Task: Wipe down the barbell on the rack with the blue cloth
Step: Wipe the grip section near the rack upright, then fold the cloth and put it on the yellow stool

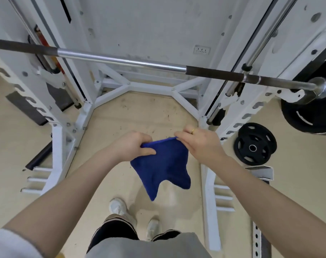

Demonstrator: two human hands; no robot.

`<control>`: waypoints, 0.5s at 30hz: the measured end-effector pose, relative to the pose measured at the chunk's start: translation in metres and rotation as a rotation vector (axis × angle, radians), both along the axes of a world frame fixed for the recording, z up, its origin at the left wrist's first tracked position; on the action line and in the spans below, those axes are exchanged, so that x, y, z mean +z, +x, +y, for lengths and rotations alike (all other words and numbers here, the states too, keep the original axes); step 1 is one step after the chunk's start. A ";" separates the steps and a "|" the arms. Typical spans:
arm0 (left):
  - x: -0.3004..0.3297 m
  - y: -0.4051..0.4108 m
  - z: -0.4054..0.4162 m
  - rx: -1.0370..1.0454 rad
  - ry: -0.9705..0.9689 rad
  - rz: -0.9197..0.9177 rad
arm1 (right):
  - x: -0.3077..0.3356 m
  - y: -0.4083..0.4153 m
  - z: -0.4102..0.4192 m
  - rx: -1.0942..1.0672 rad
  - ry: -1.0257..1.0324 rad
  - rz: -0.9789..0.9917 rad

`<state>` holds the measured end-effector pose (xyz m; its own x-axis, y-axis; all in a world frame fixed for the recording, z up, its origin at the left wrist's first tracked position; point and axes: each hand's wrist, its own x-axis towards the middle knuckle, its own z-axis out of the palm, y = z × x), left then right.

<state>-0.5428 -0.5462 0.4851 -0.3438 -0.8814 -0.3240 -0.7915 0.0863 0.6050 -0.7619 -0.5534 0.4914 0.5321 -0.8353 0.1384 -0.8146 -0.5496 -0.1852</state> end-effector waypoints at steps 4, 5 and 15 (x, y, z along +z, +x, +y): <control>-0.004 0.031 0.011 0.102 0.129 0.126 | -0.013 -0.013 -0.008 -0.022 -0.200 0.015; -0.006 0.037 0.014 0.137 0.139 0.155 | -0.016 -0.015 -0.010 -0.070 -0.204 0.047; -0.009 0.047 0.038 0.381 -0.037 0.557 | -0.005 0.062 0.008 -0.535 0.581 -0.438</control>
